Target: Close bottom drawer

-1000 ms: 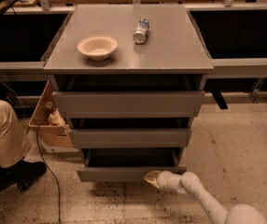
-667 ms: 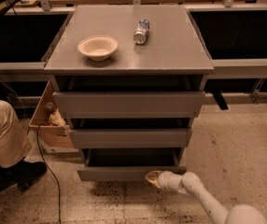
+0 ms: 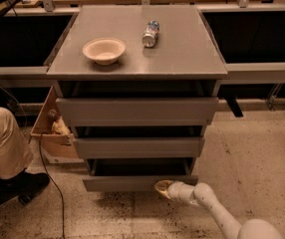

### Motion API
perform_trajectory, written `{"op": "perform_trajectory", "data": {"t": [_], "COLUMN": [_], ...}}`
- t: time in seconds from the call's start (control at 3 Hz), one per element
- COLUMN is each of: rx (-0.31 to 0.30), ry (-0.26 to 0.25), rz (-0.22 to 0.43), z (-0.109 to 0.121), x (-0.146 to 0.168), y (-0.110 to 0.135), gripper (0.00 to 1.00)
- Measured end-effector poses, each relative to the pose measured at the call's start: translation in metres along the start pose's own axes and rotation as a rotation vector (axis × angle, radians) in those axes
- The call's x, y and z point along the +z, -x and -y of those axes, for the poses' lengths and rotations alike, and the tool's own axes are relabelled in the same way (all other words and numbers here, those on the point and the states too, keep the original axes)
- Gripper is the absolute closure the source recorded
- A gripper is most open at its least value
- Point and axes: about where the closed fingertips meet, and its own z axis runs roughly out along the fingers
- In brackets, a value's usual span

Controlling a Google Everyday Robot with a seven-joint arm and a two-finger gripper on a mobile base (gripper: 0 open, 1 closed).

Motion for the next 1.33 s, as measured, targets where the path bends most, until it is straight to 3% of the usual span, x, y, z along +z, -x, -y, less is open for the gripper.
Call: {"op": "perform_trajectory", "data": {"t": [0.33, 1.0, 1.33], "rx": [0.022, 0.060, 0.065], "ry": [-0.021, -0.033, -0.071], "rz": [0.040, 0.073, 0.107], "z": [0.008, -0.015, -0.009], "x": [0.008, 0.016, 0.025], "y": [0.007, 0.012, 0.015], "gripper": [1.00, 1.00, 1.00]}}
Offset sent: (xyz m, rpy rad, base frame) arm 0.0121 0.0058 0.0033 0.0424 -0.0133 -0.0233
